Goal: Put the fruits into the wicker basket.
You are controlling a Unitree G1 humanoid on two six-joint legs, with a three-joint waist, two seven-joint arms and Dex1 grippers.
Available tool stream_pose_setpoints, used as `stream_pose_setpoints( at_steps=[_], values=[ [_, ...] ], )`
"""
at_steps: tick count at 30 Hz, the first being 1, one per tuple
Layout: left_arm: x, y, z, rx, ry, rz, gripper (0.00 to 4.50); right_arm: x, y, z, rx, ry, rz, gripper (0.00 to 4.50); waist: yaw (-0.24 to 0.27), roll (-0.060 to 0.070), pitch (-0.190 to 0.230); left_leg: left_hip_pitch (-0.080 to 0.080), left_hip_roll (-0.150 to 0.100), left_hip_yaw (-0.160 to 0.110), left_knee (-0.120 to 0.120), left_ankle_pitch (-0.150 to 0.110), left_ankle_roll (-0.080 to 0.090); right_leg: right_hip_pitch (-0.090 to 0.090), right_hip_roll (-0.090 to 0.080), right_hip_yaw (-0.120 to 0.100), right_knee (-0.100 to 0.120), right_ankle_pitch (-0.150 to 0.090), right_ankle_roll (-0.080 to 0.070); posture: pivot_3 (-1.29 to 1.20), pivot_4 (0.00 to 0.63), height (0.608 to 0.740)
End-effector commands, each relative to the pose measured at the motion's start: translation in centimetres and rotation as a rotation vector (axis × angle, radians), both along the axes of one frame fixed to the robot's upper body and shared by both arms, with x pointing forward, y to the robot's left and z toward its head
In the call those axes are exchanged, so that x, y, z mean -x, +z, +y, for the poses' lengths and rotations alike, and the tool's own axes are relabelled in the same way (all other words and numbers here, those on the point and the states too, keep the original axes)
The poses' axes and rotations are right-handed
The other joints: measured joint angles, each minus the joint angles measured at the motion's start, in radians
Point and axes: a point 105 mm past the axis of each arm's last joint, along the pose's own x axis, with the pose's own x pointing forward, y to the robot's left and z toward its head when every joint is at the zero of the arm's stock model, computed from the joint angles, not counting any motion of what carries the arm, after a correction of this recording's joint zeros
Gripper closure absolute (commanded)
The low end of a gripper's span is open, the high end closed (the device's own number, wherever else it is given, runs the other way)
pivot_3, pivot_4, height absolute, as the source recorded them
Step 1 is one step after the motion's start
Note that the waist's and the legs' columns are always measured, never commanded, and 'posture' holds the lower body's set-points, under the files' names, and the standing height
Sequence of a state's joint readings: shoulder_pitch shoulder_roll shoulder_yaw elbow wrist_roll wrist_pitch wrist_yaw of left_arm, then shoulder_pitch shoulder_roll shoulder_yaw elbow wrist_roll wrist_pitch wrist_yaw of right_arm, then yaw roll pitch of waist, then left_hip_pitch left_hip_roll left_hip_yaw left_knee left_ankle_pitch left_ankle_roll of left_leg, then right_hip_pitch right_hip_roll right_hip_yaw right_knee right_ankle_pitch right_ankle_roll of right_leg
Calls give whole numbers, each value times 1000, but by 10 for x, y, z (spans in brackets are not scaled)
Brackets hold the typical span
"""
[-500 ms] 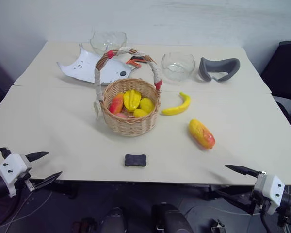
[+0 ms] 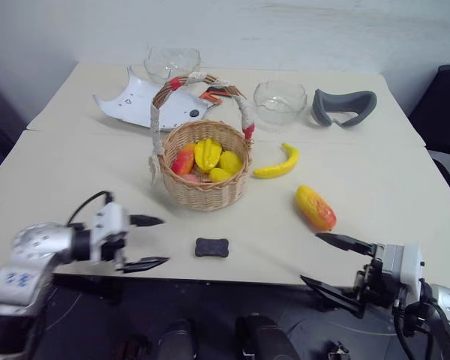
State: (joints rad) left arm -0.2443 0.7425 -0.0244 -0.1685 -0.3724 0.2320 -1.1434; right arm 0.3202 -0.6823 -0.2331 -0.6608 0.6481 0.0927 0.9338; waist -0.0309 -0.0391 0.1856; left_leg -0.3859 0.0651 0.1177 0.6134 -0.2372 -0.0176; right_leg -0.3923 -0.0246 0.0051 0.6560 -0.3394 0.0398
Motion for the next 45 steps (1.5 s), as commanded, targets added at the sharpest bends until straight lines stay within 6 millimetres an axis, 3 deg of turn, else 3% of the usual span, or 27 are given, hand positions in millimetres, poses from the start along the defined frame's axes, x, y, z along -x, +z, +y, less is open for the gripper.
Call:
stream_pose_setpoints(
  at_steps=[1, 4, 9, 13, 15, 19, 22, 27, 30, 32, 35, 39, 40, 45],
  values=[
    [-8, -23, -14, -102, -51, -19, 0, -3, 5, 13, -24, 0, -42, 23, -4, -1, -1, 0, 0, 1, 0, 0, 0, 0, 0, 1, 0, 0, 0, 0, 150, 740],
    [-23, -29, -36, -45, -39, -11, 0, -11, 1, 17, -25, -12, -47, 23, 1, -1, 0, 0, 0, 1, 0, 0, 0, -2, 1, 1, 1, 0, 1, 0, 150, 740],
    [-13, -46, -43, -92, -107, 3, 0, -20, -3, 15, -34, -47, -44, 23, 0, -1, 0, -2, 0, 1, 2, 0, 0, -2, 1, 1, 2, -1, 1, 0, 150, 740],
    [-9, -47, -39, -80, -88, 24, 1175, -26, -6, 16, -43, -67, -35, 0, 1, -1, 0, -1, 0, 0, 2, 0, 0, -2, 1, 1, 4, -1, 1, 0, 150, 740],
    [-7, -46, -32, -101, -79, 48, 1715, -27, -7, 18, -46, -60, -35, 0, -1, -1, 0, -1, 0, 0, 2, 1, 0, -2, 1, 1, 4, -1, 1, 0, 150, 740],
    [-22, -33, 4, -59, 103, 48, 2945, -33, -6, 22, -80, -63, -38, 0, -3, -1, 0, 0, 0, 0, 2, 1, 0, -2, 1, 1, 4, -1, 1, 0, 150, 740],
    [-19, -20, 40, 2, 209, 78, 3259, -35, -5, 27, -98, -39, -44, 0, -4, -1, 0, -1, 0, 0, 2, 1, 0, -2, 0, 1, 4, -1, 1, 0, 150, 740],
    [7, -4, 123, 62, 464, 198, 3275, -40, 26, 40, -239, 9, -121, 0, -26, 0, 0, -1, 1, -1, 0, 0, -1, -3, -1, -1, 5, -3, -1, 0, 150, 740],
    [-15, 6, 196, 146, 883, 48, 3275, -50, 36, 47, -259, 11, -159, 0, -23, 0, 0, 0, 1, -2, 1, 1, -1, -3, -1, -2, 6, -3, -2, 0, 150, 740],
    [-25, 7, 224, 174, 1064, -23, 3275, -56, 35, 50, -252, 6, -167, 0, -15, -1, 0, 0, 1, -3, 1, 2, -1, -2, -2, -4, 5, -3, -3, 0, 150, 740],
    [-37, 7, 227, 340, 1152, -44, 3275, -59, 30, 51, -221, 2, -166, 0, 3, -2, -1, -1, -1, -3, 0, 1, 0, -2, -4, -4, 4, -3, -2, 0, 150, 740],
    [-34, -6, 227, 353, 1189, 14, 3275, -61, 21, 52, -158, 16, -156, 0, 3, -6, -3, -3, -1, -2, 1, -3, 1, -3, -5, -5, 3, -2, -1, 0, 150, 740],
    [-33, -5, 234, 352, 1225, 0, 2571, -61, 20, 53, -148, 23, -158, 0, 1, -7, -4, -3, -1, -2, 1, -4, 1, -3, -5, -6, 3, -2, -1, 0, 150, 740],
    [-28, 4, 250, 355, 1296, -55, 1097, -67, 21, 41, -148, -30, -164, 0, -9, -8, -4, -2, 1, -2, 0, -5, -1, -3, -3, -6, 4, -3, -2, 0, 150, 740]
  ],
)
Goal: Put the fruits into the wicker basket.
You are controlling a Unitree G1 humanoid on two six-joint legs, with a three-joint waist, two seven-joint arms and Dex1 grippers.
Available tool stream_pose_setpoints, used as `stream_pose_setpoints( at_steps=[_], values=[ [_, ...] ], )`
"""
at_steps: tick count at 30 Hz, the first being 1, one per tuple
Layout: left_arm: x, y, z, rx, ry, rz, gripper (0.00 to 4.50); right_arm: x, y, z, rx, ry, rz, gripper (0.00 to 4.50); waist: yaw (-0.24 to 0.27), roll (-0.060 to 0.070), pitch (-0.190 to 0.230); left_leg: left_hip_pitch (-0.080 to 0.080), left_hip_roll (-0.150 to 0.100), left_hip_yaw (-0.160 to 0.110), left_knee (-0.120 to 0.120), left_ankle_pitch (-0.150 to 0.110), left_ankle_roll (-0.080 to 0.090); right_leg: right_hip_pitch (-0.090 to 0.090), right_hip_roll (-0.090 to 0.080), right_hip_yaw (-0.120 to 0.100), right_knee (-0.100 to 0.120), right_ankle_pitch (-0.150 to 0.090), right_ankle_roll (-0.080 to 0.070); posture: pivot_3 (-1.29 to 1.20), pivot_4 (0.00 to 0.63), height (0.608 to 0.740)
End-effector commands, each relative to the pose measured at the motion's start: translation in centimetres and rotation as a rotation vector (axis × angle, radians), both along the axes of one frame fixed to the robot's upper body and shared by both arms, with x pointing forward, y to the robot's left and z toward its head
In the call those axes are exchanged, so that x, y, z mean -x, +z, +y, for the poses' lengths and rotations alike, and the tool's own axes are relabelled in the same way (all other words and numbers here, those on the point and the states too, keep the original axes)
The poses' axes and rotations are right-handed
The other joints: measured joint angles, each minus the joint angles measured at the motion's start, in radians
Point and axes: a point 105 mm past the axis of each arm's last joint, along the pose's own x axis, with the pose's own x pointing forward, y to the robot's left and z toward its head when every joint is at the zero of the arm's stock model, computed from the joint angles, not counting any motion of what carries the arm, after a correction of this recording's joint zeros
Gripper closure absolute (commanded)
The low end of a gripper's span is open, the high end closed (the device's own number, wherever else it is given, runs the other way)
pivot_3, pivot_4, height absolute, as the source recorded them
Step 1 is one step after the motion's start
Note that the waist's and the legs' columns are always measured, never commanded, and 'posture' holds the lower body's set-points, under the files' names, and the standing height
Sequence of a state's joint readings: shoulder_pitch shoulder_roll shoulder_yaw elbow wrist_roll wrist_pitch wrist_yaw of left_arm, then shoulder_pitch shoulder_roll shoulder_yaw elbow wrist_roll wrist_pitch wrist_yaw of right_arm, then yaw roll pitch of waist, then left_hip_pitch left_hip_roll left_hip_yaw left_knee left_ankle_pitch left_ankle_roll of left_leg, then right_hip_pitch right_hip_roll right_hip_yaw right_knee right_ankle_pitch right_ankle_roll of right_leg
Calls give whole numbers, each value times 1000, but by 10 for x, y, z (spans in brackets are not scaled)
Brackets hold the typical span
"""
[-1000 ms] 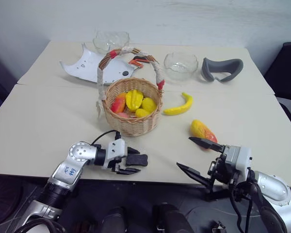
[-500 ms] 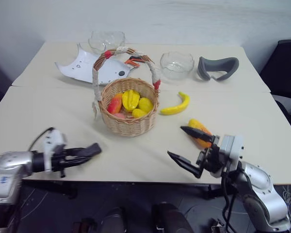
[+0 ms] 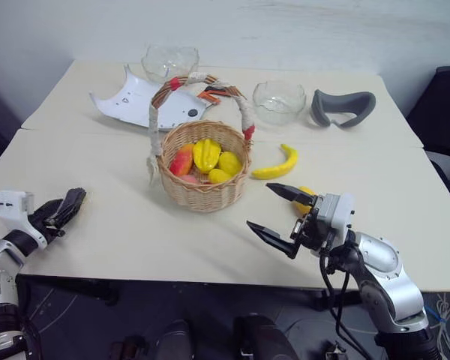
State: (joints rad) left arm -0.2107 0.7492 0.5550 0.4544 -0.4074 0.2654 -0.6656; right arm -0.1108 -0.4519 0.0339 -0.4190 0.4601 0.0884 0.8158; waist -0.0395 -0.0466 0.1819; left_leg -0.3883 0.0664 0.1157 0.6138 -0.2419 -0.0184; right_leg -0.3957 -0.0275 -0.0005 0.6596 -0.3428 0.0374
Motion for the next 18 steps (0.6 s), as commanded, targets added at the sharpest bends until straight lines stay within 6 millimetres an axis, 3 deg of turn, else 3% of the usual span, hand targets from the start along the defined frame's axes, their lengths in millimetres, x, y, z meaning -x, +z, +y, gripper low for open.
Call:
stream_pose_setpoints(
  at_steps=[1, 2, 5, 10, 14, 18],
  values=[
    [6, 20, 18, -44, 72, -67, 796, 0, 9, -13, -10, -45, -41, 0, 0, 0, 0, 1, 0, 0, 0, 0, 0, 0, 0, 0, 0, 0, 0, 0, 150, 740],
    [5, 28, 21, -8, 90, -88, 519, 1, 7, -21, 7, -63, -35, 0, 2, 0, 0, 1, 0, 0, 0, 1, -1, 0, 0, 0, 1, 0, 0, 0, 150, 740],
    [5, 47, 19, -23, 18, -114, 519, 3, 1, -54, 62, -165, -10, 0, 10, -1, 0, 1, 0, 0, 0, 2, 0, 1, 0, 0, 1, 0, 0, 0, 150, 740],
    [9, 73, -12, -214, -255, -134, 519, 14, -14, -114, 136, -347, 62, 0, 13, -1, -1, 1, -1, 0, 0, -1, -5, 2, -3, -3, -1, -1, -1, 0, 150, 740],
    [34, 62, -84, -288, -700, -40, 16, 30, -35, -163, 183, -543, 133, 0, 8, 1, -1, 2, 0, 1, -2, -2, -5, 2, -3, -3, -2, -2, -3, 0, 150, 740],
    [58, 60, -128, -223, -908, -49, 16, 44, -45, -184, 180, -642, 163, 0, -5, 2, 0, 3, 1, 3, -3, -2, -6, 2, -2, -3, -2, -2, -4, 0, 150, 740]
  ],
)
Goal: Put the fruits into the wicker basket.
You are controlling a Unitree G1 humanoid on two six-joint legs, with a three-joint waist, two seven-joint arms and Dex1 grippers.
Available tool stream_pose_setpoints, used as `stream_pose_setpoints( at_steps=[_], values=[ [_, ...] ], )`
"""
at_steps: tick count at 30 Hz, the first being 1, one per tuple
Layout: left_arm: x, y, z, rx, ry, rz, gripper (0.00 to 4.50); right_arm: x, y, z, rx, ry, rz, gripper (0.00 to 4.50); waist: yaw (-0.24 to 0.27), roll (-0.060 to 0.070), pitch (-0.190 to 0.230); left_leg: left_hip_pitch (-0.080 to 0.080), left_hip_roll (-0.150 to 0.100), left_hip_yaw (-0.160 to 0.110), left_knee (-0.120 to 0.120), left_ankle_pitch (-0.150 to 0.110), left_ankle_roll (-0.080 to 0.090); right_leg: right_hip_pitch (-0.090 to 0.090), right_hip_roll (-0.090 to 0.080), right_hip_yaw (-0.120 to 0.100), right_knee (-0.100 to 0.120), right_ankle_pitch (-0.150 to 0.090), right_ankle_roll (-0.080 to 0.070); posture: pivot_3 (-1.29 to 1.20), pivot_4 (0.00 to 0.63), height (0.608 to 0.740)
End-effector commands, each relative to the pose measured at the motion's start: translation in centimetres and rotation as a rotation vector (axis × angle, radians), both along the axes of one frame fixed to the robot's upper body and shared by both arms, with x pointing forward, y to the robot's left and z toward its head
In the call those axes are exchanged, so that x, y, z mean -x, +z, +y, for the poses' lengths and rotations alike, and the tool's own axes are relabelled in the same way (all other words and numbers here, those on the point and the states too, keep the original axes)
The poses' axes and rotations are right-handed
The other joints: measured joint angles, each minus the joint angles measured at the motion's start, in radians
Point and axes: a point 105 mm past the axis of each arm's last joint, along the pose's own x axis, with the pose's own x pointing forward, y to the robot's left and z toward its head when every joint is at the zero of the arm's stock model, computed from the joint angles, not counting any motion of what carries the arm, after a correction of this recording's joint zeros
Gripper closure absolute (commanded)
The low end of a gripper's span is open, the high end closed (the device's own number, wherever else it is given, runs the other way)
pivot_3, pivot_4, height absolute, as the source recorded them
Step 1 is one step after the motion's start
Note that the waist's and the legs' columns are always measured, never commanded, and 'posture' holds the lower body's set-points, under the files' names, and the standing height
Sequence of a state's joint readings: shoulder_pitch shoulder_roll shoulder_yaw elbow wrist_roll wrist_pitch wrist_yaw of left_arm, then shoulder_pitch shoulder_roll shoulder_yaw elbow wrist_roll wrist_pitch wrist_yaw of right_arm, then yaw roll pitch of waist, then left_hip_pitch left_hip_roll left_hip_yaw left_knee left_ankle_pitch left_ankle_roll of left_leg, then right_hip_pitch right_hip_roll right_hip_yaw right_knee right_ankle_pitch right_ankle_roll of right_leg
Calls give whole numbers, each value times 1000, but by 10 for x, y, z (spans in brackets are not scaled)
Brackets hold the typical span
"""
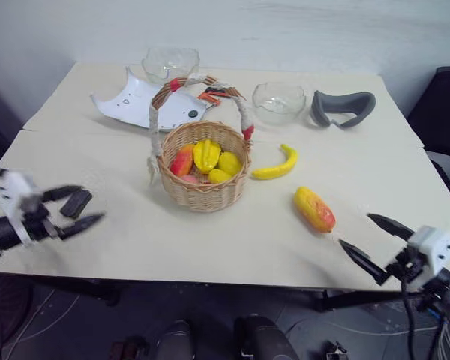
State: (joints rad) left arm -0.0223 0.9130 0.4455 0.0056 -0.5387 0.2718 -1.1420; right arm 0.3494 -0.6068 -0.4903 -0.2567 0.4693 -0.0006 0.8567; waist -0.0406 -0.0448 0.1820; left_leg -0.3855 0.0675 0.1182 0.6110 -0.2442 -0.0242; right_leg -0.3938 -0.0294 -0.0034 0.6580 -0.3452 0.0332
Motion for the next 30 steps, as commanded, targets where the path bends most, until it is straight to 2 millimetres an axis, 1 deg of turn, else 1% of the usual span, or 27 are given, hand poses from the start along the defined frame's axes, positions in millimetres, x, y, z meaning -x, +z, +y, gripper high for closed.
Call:
stream_pose_setpoints(
  at_steps=[1, 3, 4, 6, 7, 9, 11, 13, 16, 20, 23, 25, 27, 28, 29, 30],
  values=[
    [22, 15, -39, 41, -192, -5, 16, 12, 7, -14, 7, -68, -57, 0, -7, 0, 0, 0, 1, 0, 0, 0, 0, 0, 1, 0, 1, 0, 0, 0, 150, 740],
    [31, 20, -66, 99, -263, -7, 16, 24, 0, -19, 14, -93, -23, 0, -9, 3, 1, 1, 2, -1, 0, 0, 0, 1, 2, 0, 1, 0, -1, 0, 150, 740],
    [34, 23, -75, 118, -286, -18, 16, 27, -2, -21, 14, -100, -9, 0, -8, 6, 1, 1, 1, -1, 0, 0, 0, 1, 2, 0, 1, 0, -1, 0, 150, 740],
    [37, 19, -83, 120, -303, -14, 16, 25, -2, -17, 0, -92, 3, 0, -10, 7, 1, 2, 1, -1, 1, 1, 0, 2, 2, 1, 1, 0, 0, 0, 150, 740],
    [37, 15, -85, 118, -300, -4, 16, 19, -1, -9, -5, -67, 26, 0, -14, 8, 1, 2, 0, 0, 1, 1, 0, 2, 3, 2, 1, 0, 1, 0, 150, 740],
    [36, 10, -86, 113, -293, 6, 16, 8, -2, 9, 56, 7, 84, 0, -21, 8, 1, 4, 0, 0, 1, 1, 0, 2, 4, 5, 1, 0, 1, 0, 150, 740],
    [34, 2, -86, 102, -283, 40, 16, -22, 15, 17, 5, -42, 78, 0, -27, 7, 2, 9, -2, 0, 1, 1, -1, 3, 4, 9, 1, 1, 1, 0, 150, 740],
    [32, -1, -87, 103, -287, 46, 16, -42, 21, 27, 24, -28, 121, 0, -34, 7, 3, 12, -3, 0, 1, 1, -1, 3, 4, 9, 1, 3, 1, 0, 150, 740],
    [31, -1, -91, 114, -300, 41, 16, -66, 15, 38, 55, -22, 220, 0, -21, 7, 4, 12, -3, -1, 0, 1, -1, 2, 5, 9, 1, 2, 0, 0, 150, 740],
    [33, -1, -96, 113, -318, 52, 16, -91, 10, 49, 4, -22, 311, 0, -9, 7, 4, 8, -2, -3, 0, -1, 0, -1, 6, 8, 2, 0, 1, 0, 150, 740],
    [33, 1, -100, 109, -326, 38, 16, -101, 6, 59, -19, -1, 364, 0, -12, 7, 4, 4, -2, -3, 1, -5, 1, -3, 5, 8, 1, -3, 4, 0, 150, 740],
    [35, 1, -103, 110, -330, 29, 16, -103, -3, 64, -13, 26, 411, 0, -12, 7, 4, -2, -3, -2, 3, -6, 1, -8, 5, 9, 1, -3, 4, 0, 150, 740],
    [36, 2, -104, 111, -332, 23, 16, -102, -7, 67, -12, 50, 433, 0, -13, 7, 4, -4, -3, -2, 3, -6, 1, -11, 5, 9, 1, -3, 5, 0, 150, 740],
    [37, 3, -104, 112, -333, 15, 0, -103, -7, 67, -20, 56, 429, 304, -12, 7, 4, -5, -3, -1, 4, -6, 1, -12, 5, 9, 1, -3, 5, 0, 150, 740],
    [37, 3, -104, 110, -332, 10, 0, -104, -5, 68, -30, 70, 421, 416, -13, 7, 4, -5, -3, -1, 4, -6, 1, -12, 5, 9, 1, -3, 5, 0, 150, 740],
    [37, 4, -104, 111, -331, 4, 0, -104, -2, 70, -37, 95, 410, 619, -13, 7, 4, -5, -3, -1, 4, -6, 1, -12, 5, 10, 1, -4, 6, 0, 150, 740]
  ],
)
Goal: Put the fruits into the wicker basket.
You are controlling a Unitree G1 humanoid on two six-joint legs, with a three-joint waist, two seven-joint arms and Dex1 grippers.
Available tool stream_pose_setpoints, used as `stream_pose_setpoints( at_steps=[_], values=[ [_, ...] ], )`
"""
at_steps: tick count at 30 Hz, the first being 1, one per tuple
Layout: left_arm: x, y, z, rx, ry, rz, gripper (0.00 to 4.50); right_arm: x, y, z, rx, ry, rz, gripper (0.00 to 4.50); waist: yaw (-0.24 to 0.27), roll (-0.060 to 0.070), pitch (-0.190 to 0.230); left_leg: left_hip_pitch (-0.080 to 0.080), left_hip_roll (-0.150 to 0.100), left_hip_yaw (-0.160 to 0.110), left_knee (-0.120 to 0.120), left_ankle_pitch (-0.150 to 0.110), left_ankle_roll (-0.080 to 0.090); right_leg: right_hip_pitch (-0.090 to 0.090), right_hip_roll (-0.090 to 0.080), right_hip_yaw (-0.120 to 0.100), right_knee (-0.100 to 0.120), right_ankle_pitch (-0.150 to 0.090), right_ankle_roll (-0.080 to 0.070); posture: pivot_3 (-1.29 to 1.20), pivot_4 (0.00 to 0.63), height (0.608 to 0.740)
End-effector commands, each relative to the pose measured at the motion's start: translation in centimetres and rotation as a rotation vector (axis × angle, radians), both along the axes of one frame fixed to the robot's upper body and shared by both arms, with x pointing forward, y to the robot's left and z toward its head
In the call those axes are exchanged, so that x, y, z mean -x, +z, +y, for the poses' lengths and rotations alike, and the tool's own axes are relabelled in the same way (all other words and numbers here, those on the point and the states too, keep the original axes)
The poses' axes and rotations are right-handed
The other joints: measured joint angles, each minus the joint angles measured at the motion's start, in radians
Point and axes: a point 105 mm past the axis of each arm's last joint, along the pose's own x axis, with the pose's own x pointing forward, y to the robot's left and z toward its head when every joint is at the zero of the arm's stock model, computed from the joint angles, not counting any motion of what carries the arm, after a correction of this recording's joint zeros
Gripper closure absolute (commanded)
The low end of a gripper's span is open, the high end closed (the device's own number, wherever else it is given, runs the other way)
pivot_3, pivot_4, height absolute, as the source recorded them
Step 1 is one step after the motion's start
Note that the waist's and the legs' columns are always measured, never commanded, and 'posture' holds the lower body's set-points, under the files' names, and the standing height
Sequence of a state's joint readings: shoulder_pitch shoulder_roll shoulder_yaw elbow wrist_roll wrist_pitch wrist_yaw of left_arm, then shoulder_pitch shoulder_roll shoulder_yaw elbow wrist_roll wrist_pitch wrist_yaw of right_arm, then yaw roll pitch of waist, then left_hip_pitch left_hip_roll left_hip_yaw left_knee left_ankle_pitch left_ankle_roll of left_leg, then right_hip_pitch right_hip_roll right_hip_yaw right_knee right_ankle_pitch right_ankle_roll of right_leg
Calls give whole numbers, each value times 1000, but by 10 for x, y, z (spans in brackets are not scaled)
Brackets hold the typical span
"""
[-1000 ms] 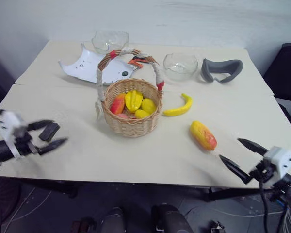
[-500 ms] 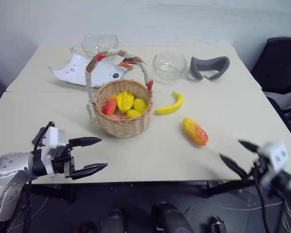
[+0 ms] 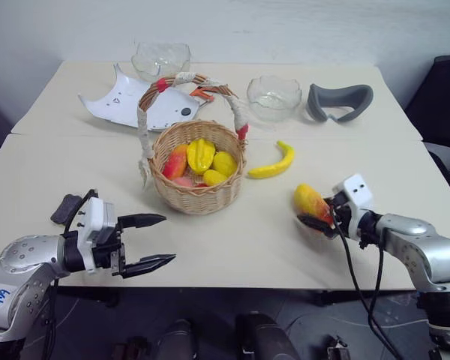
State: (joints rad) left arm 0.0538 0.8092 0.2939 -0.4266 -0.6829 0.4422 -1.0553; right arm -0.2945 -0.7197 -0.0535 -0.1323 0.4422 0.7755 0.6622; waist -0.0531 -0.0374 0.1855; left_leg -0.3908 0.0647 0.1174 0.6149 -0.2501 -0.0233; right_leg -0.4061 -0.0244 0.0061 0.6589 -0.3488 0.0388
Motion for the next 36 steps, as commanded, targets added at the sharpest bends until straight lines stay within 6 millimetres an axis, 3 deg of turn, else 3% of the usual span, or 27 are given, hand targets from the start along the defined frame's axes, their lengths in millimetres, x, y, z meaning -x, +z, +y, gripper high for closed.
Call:
stream_pose_setpoints(
  at_steps=[1, 4, 8, 10, 12, 18, 22, 23, 28, 32, 34, 36],
  values=[
    [4, 9, -3, 8, -9, -56, 0, 2, 14, 7, -54, 83, -56, 995, -1, 0, 0, 0, 0, 0, 0, 0, 0, 0, 0, 0, 0, 0, 0, 0, 150, 740],
    [3, 10, -2, 19, 5, -62, 0, 13, 34, 19, -104, 239, -120, 1883, -5, 0, 0, 1, 0, 0, 1, -1, 1, 0, 0, 0, 2, 0, 0, 0, 150, 740],
    [3, 10, 3, 36, 38, -68, 0, 37, 53, 46, -114, 505, -122, 1915, -5, 3, 2, 2, 0, 0, 1, 0, 2, 0, 0, 0, 4, 1, 0, 0, 150, 740],
    [0, 11, 9, 68, 84, -80, 0, 48, 66, 72, -158, 640, -98, 1915, -9, 3, 2, 3, 0, 0, 1, 0, 2, 1, 0, 0, 5, 1, 0, 0, 150, 740],
    [-7, 13, 23, 126, 187, -116, 0, 37, 91, 113, -203, 688, -192, 1915, -24, 2, 2, 4, 1, 0, 1, 1, 2, 1, 1, 1, 6, 2, 0, 0, 150, 740],
    [-10, 18, 49, 211, 347, -168, 0, -12, 144, 190, -248, 568, -372, 1915, -33, 1, 2, 2, 1, -1, 3, 7, -3, -4, 1, 0, 13, 4, -3, 0, 150, 740],
    [-9, 13, 52, 206, 372, -168, 0, -26, 149, 217, -226, 541, -390, 1915, -26, -1, 1, 1, 1, -1, 4, 6, -2, -5, 0, -1, 14, 4, -3, 0, 150, 740],
    [-9, 12, 52, 203, 374, -168, 0, -27, 146, 222, -210, 543, -385, 1565, -23, -2, 1, 0, 0, -1, 5, 6, -2, -5, -1, -1, 13, 4, -3, 0, 150, 740],
    [-7, 15, 47, 228, 362, -189, 0, -14, 147, 219, -223, 621, -393, 21, -23, -2, 0, -4, 0, -1, 7, 2, 3, -5, -3, -1, 10, 5, -2, 0, 150, 740],
    [-8, 16, 44, 233, 350, -189, 0, 23, 161, 191, -417, 769, -355, 21, -20, -2, 0, -5, 0, -2, 6, 1, 3, -5, -2, -4, 8, 5, -2, 0, 150, 740],
    [-9, 18, 42, 231, 341, -193, 0, 41, 157, 168, -422, 833, -373, 21, -14, -2, 1, -6, 1, -2, 6, 1, 3, -5, -2, -4, 7, 5, -2, 0, 150, 740],
    [-10, 20, 40, 223, 333, -205, 0, 43, 146, 141, -373, 794, -442, 21, -10, -2, 0, -6, 1, -4, 6, 0, 4, -4, -2, -5, 4, 5, -2, 0, 150, 740]
  ],
)
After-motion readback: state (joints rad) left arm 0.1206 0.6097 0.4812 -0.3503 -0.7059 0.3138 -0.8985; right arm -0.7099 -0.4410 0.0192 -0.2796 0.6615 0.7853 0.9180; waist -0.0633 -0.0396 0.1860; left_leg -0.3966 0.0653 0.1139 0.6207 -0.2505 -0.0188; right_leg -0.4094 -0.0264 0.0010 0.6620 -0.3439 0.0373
